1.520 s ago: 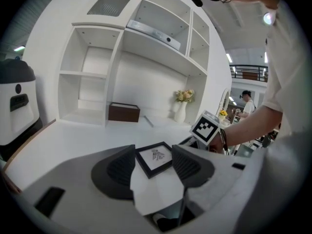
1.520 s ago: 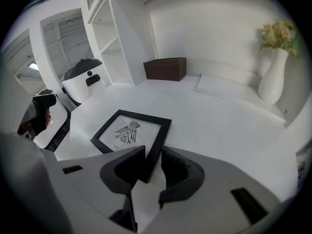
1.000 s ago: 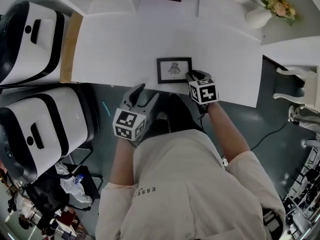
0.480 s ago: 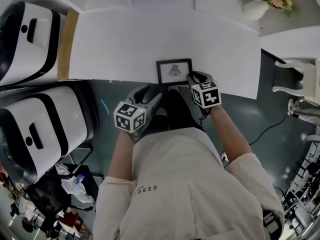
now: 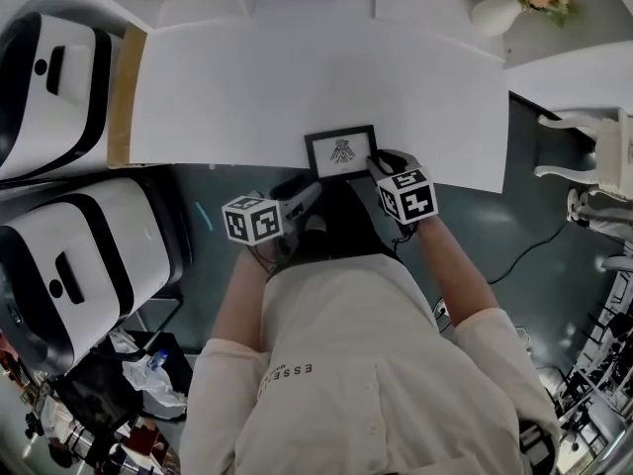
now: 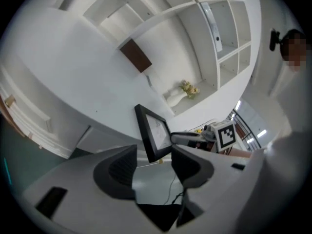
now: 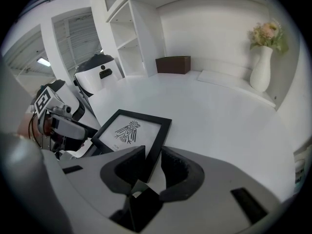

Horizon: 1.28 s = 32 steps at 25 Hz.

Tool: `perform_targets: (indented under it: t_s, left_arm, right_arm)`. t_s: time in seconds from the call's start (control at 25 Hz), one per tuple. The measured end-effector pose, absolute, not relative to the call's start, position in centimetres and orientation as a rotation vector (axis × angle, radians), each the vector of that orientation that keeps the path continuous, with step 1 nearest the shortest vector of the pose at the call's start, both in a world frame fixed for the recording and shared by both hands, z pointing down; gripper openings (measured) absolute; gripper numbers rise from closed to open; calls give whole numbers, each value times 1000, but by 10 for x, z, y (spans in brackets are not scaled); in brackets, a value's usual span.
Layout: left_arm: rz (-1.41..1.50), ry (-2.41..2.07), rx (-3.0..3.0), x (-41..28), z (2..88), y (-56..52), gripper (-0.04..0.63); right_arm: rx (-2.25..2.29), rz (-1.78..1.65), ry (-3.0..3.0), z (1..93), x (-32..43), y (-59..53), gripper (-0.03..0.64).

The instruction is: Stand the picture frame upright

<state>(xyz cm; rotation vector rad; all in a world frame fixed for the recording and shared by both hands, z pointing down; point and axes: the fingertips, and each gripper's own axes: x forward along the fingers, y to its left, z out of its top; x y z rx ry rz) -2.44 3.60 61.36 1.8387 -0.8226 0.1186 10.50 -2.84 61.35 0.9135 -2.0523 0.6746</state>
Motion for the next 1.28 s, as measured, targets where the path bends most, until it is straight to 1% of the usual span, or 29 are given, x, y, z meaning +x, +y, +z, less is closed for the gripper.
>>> perform_targets:
  t_s: [0.44, 0.72, 0.76, 0.84, 0.92, 1.28]
  left_arm:
    - [-79, -690, 1613, -6, 627, 26, 210]
    - [-106, -609, 1574, 5, 631, 27, 201]
    - [-110, -602, 1573, 6, 631, 27, 188]
    - [-129, -598, 1562, 6, 629, 24, 122]
    - [-152, -592, 1547, 7, 628, 23, 83]
    - [-173, -566, 1550, 8, 622, 25, 75]
  right_arm:
    - [861, 652, -2071, 612, 111, -14, 114]
    - [838, 647, -2088, 613, 114, -8, 114]
    - [837, 646, -2089, 613, 114, -8, 114]
    - [836, 645, -2090, 613, 114, -8, 114]
    - [834, 647, -2088, 613, 114, -7, 114]
    - [828, 644, -2133, 611, 115, -7, 115]
